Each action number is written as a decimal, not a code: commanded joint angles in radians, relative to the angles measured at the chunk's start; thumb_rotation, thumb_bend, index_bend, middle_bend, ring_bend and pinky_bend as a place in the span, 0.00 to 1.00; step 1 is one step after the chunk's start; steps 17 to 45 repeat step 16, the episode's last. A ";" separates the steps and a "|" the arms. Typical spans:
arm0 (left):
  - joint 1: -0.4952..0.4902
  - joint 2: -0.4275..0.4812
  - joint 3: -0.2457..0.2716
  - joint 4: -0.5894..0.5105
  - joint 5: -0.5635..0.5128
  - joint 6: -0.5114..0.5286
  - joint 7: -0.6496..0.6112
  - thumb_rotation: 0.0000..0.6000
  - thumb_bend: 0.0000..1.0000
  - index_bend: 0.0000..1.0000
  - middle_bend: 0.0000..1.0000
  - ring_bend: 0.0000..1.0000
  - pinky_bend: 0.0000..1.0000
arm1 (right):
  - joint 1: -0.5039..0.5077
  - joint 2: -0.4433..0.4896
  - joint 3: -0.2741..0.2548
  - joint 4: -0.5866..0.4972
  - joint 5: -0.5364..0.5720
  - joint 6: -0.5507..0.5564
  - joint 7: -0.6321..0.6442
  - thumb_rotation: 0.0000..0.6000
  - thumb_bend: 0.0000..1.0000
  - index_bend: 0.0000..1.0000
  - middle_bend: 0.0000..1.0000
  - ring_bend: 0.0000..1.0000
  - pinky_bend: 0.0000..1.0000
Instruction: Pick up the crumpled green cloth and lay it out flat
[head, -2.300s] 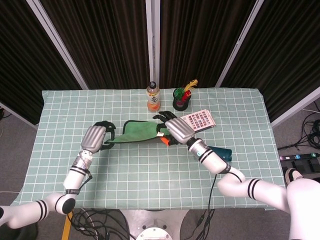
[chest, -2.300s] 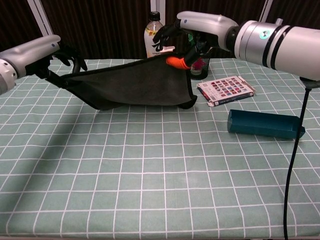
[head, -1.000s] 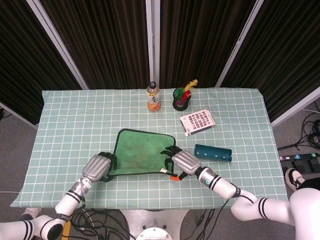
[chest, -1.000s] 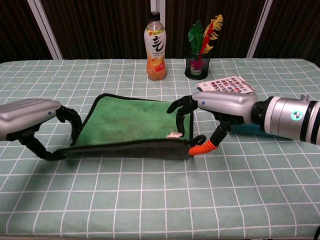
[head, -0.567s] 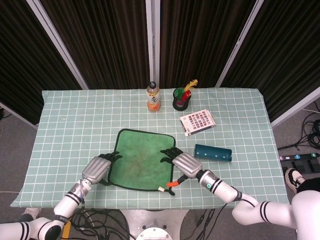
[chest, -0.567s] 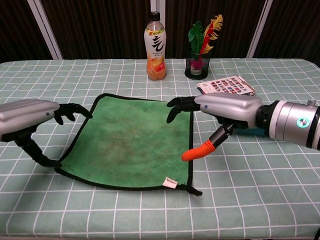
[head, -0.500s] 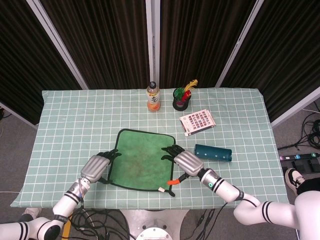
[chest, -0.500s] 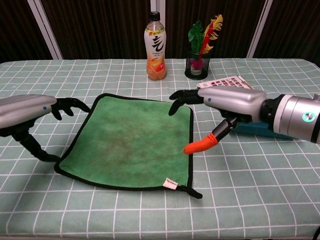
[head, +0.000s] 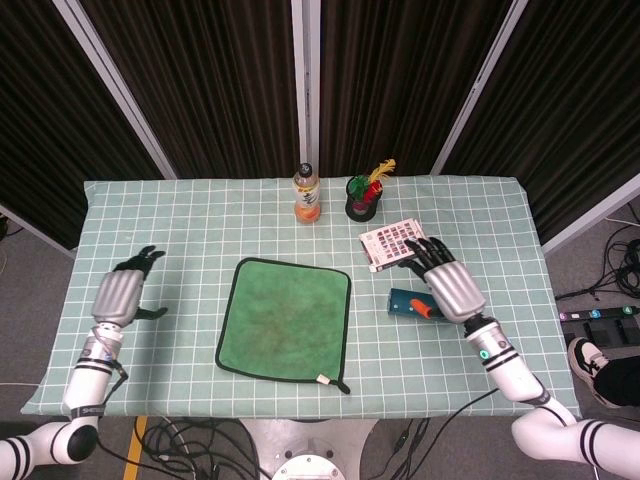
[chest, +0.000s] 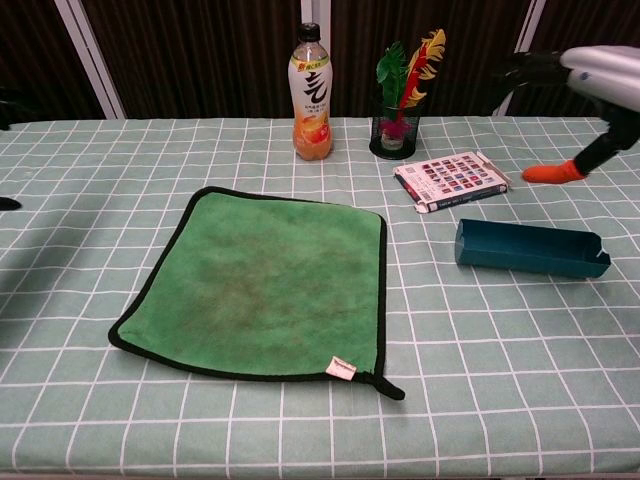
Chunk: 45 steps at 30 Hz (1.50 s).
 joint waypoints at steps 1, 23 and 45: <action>0.041 0.016 -0.007 0.041 -0.006 0.055 -0.013 1.00 0.00 0.21 0.19 0.21 0.25 | -0.063 0.058 -0.003 -0.017 0.018 0.064 -0.013 1.00 0.15 0.26 0.06 0.00 0.00; 0.256 0.101 0.085 -0.114 0.127 0.352 0.048 1.00 0.00 0.21 0.19 0.21 0.24 | -0.357 0.215 -0.073 -0.033 -0.048 0.359 0.192 1.00 0.15 0.24 0.06 0.00 0.00; 0.256 0.101 0.085 -0.114 0.127 0.352 0.048 1.00 0.00 0.21 0.19 0.21 0.24 | -0.357 0.215 -0.073 -0.033 -0.048 0.359 0.192 1.00 0.15 0.24 0.06 0.00 0.00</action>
